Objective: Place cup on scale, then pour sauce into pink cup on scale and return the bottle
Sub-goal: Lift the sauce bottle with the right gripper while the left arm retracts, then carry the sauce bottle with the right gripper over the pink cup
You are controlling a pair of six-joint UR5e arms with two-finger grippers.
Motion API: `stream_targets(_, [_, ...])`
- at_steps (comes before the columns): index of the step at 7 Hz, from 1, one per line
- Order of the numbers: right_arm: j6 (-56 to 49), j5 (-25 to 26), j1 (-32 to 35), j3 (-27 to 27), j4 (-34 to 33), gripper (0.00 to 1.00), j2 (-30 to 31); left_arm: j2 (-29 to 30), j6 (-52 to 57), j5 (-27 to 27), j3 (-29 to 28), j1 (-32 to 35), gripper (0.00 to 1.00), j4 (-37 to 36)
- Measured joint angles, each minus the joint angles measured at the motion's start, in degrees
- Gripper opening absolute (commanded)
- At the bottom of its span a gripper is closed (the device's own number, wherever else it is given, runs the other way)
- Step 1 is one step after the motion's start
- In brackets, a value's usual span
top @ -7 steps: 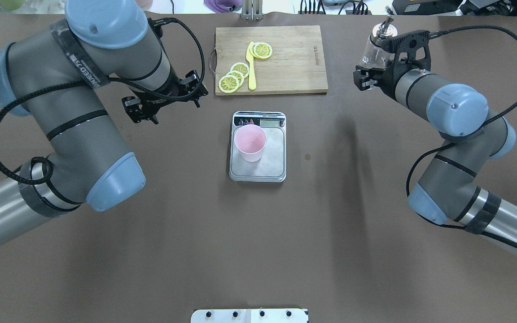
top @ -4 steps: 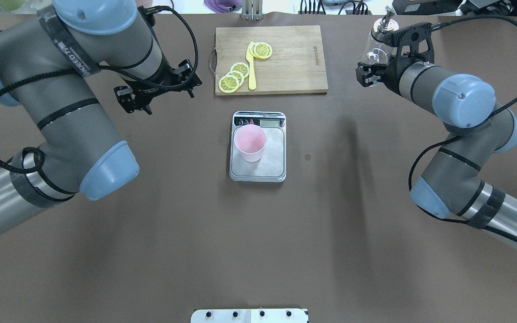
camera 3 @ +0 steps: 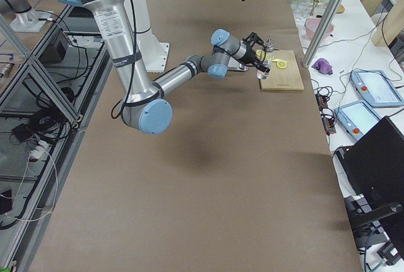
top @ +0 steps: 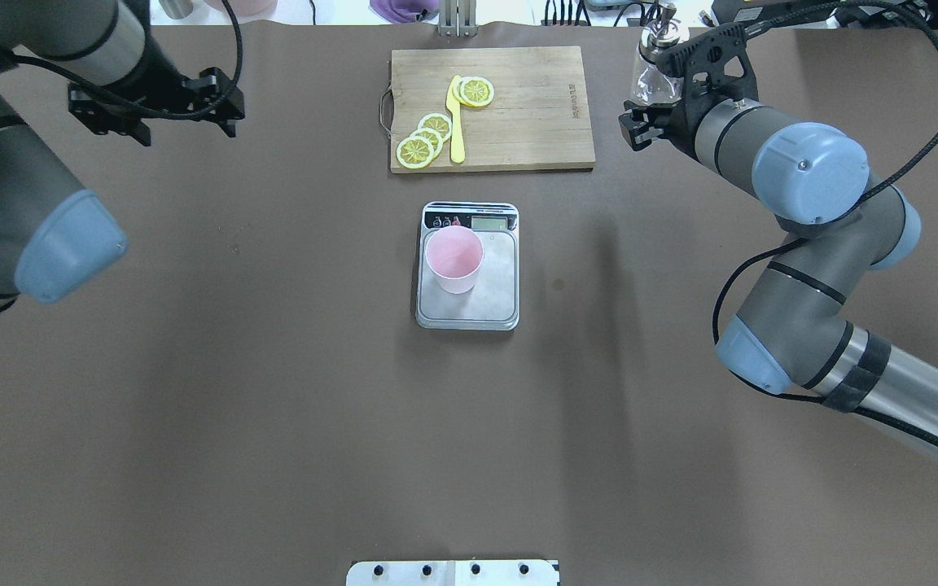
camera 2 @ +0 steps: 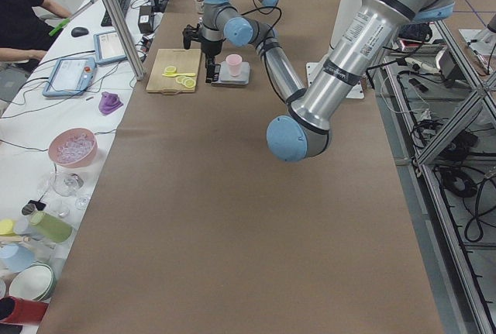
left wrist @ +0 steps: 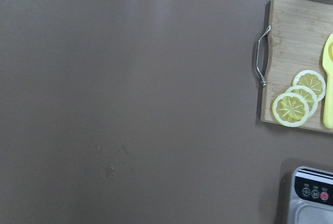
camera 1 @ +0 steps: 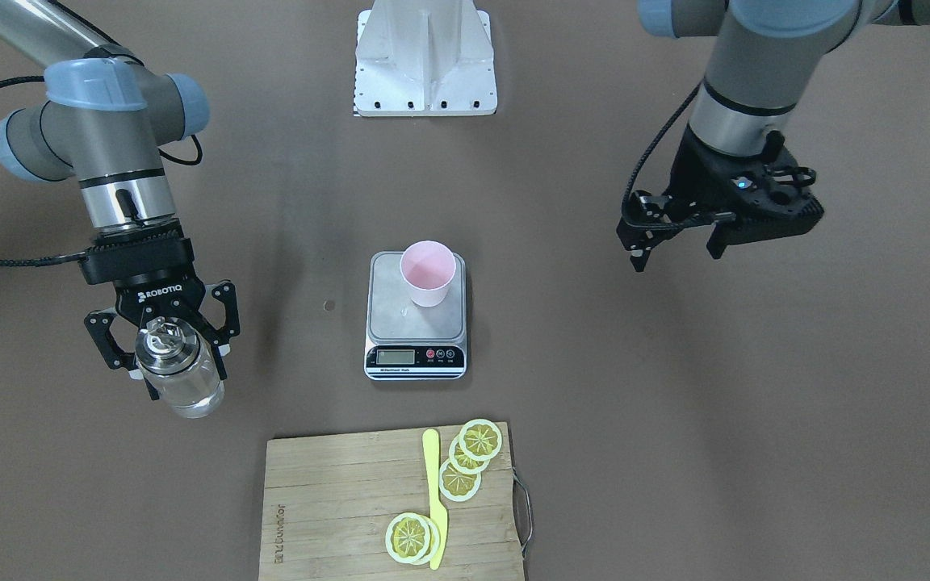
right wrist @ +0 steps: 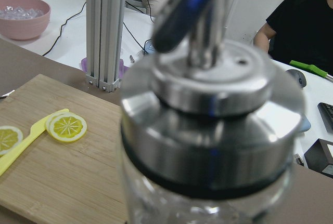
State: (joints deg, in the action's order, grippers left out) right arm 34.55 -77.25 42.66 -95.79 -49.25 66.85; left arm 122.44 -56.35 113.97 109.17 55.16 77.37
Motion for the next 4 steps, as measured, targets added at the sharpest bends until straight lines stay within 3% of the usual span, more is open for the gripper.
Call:
stream_targets(2, [-5.18, 2.86, -2.14, -1.7, -2.41, 0.0, -0.86, -3.74, 10.83, 0.98, -0.65, 5.61, 0.98, 1.34])
stream_targets(4, [-11.47, 11.53, -7.68, -2.51, -6.21, 0.0, -1.68, -6.05, 16.74, 2.29, -2.29, 9.85, 0.98, 1.91])
